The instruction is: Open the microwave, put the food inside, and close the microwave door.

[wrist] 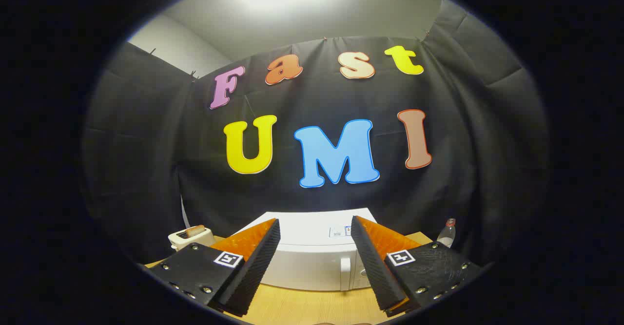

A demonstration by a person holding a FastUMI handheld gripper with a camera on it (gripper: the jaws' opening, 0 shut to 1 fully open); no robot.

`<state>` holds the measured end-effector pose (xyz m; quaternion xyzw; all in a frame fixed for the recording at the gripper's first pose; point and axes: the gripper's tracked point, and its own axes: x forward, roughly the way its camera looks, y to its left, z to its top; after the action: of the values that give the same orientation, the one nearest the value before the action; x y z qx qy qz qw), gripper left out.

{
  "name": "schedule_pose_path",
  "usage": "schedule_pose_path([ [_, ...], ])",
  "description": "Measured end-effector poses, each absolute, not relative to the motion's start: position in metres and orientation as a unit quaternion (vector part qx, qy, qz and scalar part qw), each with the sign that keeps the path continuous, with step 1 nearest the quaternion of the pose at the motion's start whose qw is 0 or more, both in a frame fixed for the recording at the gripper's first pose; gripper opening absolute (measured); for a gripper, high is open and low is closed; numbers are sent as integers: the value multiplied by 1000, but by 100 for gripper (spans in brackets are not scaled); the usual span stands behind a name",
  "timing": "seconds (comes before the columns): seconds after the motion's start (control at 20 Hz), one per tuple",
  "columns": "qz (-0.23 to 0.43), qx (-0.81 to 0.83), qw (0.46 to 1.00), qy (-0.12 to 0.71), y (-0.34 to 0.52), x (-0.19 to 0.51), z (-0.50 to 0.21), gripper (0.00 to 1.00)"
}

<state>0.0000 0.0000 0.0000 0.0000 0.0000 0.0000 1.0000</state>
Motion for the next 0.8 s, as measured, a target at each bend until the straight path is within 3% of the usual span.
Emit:
schedule_pose_path([
  [0.8,7,1,1000,1,1,-3,0,92],
])
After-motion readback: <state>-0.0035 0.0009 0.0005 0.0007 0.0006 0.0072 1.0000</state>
